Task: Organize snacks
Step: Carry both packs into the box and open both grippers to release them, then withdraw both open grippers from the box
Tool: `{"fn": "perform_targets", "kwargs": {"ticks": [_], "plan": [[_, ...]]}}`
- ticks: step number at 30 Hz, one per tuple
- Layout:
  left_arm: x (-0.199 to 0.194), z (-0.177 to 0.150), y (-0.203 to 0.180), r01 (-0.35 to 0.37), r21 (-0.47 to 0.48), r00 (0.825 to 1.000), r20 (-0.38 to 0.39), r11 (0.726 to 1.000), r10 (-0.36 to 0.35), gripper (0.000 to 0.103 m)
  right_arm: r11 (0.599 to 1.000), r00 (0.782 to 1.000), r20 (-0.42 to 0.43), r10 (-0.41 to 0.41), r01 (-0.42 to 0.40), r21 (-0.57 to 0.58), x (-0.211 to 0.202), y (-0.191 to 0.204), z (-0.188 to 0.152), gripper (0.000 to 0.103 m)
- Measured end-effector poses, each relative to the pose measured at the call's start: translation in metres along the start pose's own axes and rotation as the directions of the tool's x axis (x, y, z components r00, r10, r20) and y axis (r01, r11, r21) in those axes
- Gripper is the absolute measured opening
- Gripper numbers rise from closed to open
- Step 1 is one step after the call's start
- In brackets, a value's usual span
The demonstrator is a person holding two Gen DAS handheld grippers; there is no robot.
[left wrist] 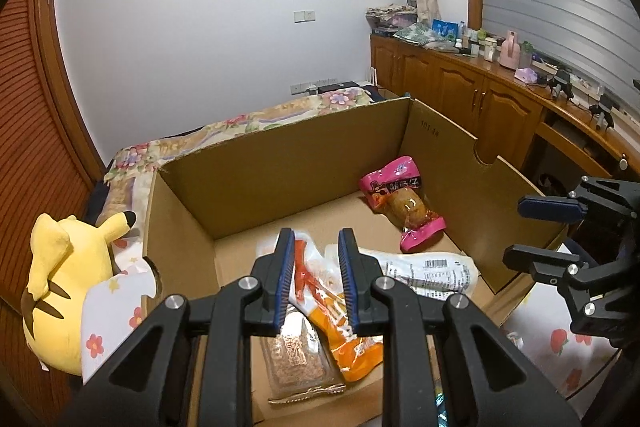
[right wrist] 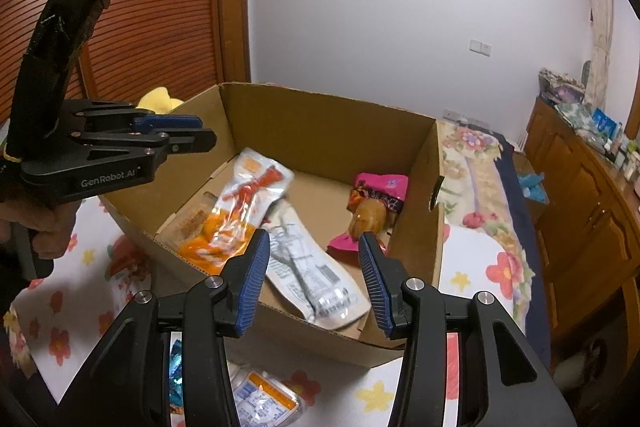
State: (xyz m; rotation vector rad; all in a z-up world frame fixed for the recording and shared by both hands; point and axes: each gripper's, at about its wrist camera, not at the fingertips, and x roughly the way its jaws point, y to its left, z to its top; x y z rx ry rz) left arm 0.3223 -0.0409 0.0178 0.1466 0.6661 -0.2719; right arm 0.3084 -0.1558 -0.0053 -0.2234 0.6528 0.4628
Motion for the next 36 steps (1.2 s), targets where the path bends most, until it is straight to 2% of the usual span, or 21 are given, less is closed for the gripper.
{"fn": "perform_targets", "kwargs": {"ticks": [7,18,24,26,31,36], "plan": [[-0.013,-0.010,-0.001,0.014,-0.010,1.000,0.002,1.000,-0.013,0.021,1.000,1.000,0.008,0.000,0.000,0.008,-0.011,0.004,-0.002,0.047],[-0.065,-0.036,-0.014,0.031,-0.004,0.999,0.042,1.000,-0.031,0.025,1.000,0.999,0.033,-0.006,0.006,0.022,-0.048,0.025,-0.020,0.048],[-0.086,-0.063,-0.018,0.036,-0.013,0.998,0.045,0.999,-0.035,0.030,0.999,0.999,0.032,-0.005,0.004,0.037,-0.064,0.037,-0.039,0.048],[-0.090,-0.076,-0.020,0.036,-0.013,0.999,0.040,0.999,-0.036,0.038,0.999,1.000,0.028,-0.008,0.007,0.041,-0.068,0.040,-0.048,0.048],[-0.091,-0.105,-0.026,0.054,-0.026,0.998,0.014,0.998,-0.054,0.047,0.998,1.000,0.003,-0.007,0.007,0.060,-0.068,0.046,-0.070,0.051],[-0.088,-0.137,-0.034,0.064,-0.041,0.998,-0.026,0.997,-0.065,0.048,0.996,0.999,-0.048,-0.008,0.012,0.083,-0.053,0.047,-0.093,0.053]]}}
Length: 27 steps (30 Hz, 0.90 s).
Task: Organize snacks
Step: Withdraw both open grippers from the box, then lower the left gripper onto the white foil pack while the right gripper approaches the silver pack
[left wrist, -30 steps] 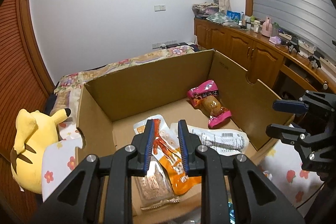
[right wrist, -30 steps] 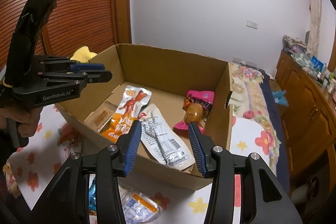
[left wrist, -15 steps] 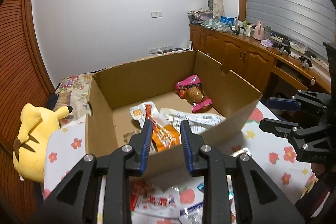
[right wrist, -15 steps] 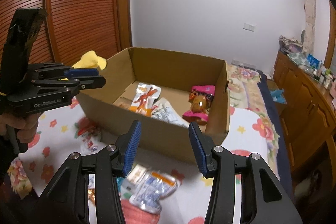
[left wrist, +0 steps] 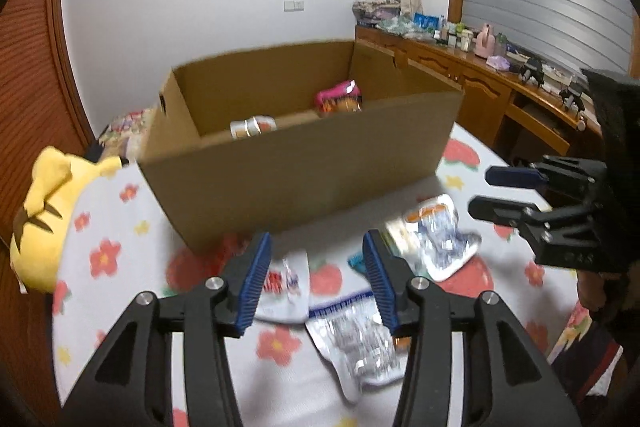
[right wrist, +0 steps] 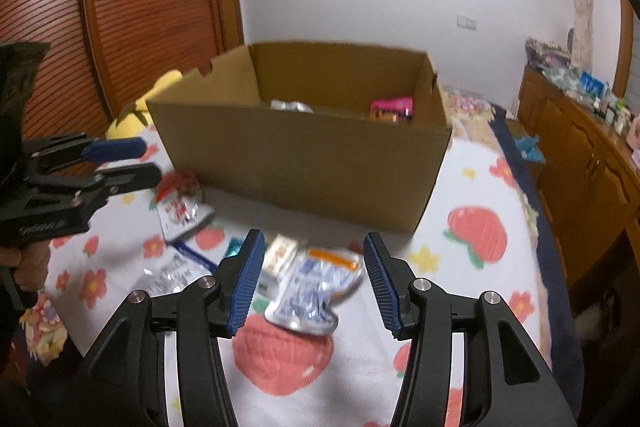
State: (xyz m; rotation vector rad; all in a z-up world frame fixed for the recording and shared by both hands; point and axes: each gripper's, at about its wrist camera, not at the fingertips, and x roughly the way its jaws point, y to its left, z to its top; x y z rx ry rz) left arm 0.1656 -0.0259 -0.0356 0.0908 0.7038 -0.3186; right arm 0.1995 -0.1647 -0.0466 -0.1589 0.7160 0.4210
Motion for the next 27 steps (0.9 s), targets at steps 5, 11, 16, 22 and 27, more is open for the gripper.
{"fn": "perform_targets", "kwargs": {"ticks": [5,11,16,22,27], "plan": [[0.012,-0.028,-0.007,0.012,-0.015,0.998,-0.056,1.000,-0.013,0.048,1.000,0.998,-0.061,-0.002,0.003,0.014,0.021,-0.002,-0.017,0.053],[0.020,-0.046,-0.011,0.026,-0.039,0.996,-0.089,0.999,-0.029,0.048,1.000,0.993,-0.119,-0.019,0.021,0.022,0.046,-0.005,-0.028,0.054],[0.022,-0.054,-0.011,0.040,-0.061,0.993,-0.105,0.997,-0.046,0.049,0.999,0.989,-0.146,-0.024,0.028,0.024,0.059,-0.004,-0.030,0.055],[0.028,-0.060,-0.015,0.052,-0.078,0.991,-0.120,0.996,-0.061,0.053,0.999,0.985,-0.166,-0.040,0.043,0.015,0.069,-0.002,-0.030,0.059],[0.034,-0.062,-0.017,0.048,-0.080,0.989,-0.136,0.996,-0.058,0.064,0.999,0.986,-0.160,-0.049,0.049,0.000,0.070,0.000,-0.031,0.060]]}}
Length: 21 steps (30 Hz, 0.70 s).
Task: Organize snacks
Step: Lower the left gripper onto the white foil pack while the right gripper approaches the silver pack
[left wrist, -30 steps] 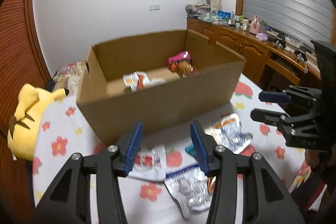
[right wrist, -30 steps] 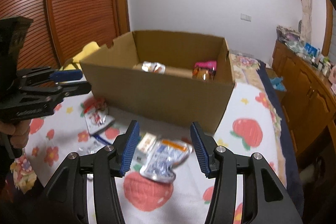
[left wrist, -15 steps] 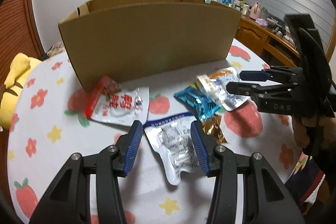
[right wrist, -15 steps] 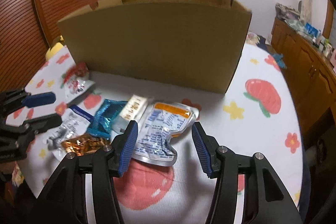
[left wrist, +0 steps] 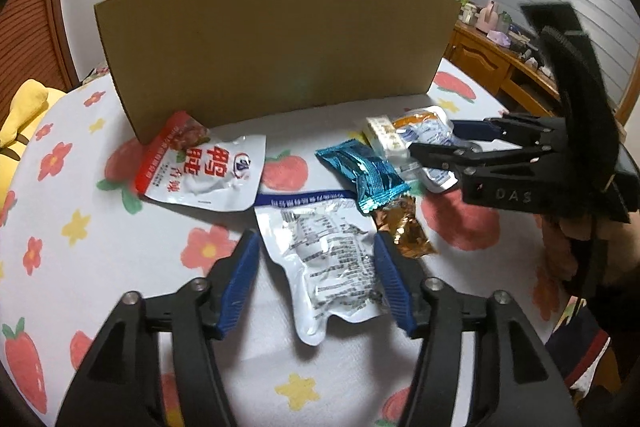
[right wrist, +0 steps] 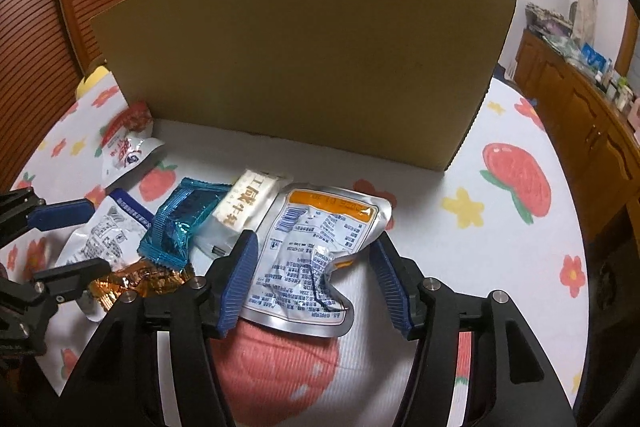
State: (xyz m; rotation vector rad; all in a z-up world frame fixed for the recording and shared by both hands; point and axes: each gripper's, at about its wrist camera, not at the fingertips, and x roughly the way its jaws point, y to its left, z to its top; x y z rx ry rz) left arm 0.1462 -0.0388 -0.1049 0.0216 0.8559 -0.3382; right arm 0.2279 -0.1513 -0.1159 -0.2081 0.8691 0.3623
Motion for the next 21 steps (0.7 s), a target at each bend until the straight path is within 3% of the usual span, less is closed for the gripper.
{"fn": "perform_targets", "kwargs": {"ticks": [8,21], "plan": [[0.004,-0.004,-0.008,-0.045,0.047,0.999,0.008,0.998,0.045,0.069,1.000,1.000,0.001,-0.010,0.010,-0.008,0.000,0.003,-0.001,0.058],[0.010,-0.004,-0.011,-0.091,0.059,0.996,0.002,0.994,0.092,0.078,1.000,1.000,-0.001,-0.024,0.024,-0.018,0.000,0.005,-0.006,0.068]]}}
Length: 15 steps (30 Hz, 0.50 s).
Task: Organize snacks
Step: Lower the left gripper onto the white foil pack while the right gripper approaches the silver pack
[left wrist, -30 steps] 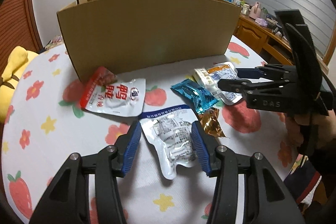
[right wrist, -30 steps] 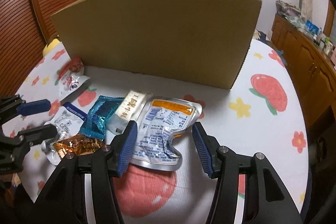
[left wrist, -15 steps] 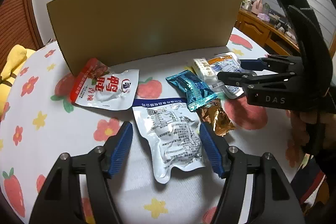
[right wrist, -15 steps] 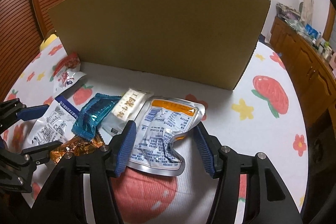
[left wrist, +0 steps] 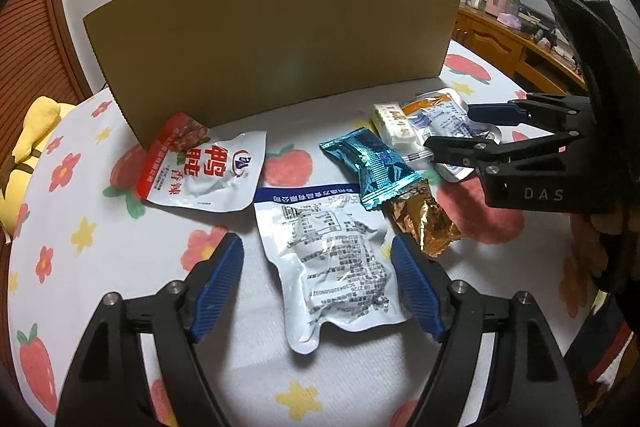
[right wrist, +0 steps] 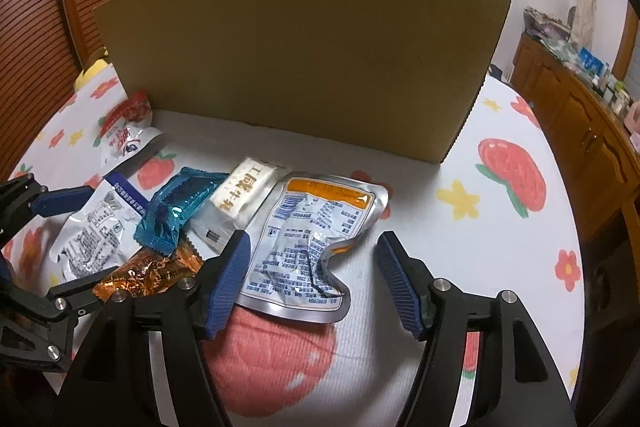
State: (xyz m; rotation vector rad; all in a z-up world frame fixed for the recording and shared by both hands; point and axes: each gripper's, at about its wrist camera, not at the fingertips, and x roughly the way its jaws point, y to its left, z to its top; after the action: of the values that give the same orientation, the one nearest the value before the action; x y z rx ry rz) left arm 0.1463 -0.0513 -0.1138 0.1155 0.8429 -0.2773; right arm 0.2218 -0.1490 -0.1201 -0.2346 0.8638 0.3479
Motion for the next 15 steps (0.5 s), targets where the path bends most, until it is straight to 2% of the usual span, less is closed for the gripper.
{"fn": "perform_targets", "kwargs": {"ticks": [10,12,14,15], "plan": [[0.0045,0.0059,-0.0028,0.007,0.008,1.000,-0.012,1.000,-0.007,0.078,1.000,1.000,-0.004,-0.005,0.005,0.009,0.0016,-0.0018,0.0004,0.074],[0.0051,0.0069,-0.0033,0.015,0.013,1.000,-0.010,1.000,-0.015,0.074,1.000,1.000,-0.004,-0.006,0.006,0.009,0.0015,-0.0022,0.0005,0.074],[0.0038,0.0068,-0.0052,0.021,0.021,1.000,-0.007,1.000,-0.021,0.064,1.000,1.000,-0.004,-0.006,0.006,0.010,0.0015,-0.0020,0.0005,0.075],[0.0033,0.0067,-0.0061,0.019,0.023,1.000,-0.008,1.000,-0.019,0.064,1.000,1.000,-0.004,-0.007,0.007,0.010,0.0015,-0.0019,0.0005,0.075]]}}
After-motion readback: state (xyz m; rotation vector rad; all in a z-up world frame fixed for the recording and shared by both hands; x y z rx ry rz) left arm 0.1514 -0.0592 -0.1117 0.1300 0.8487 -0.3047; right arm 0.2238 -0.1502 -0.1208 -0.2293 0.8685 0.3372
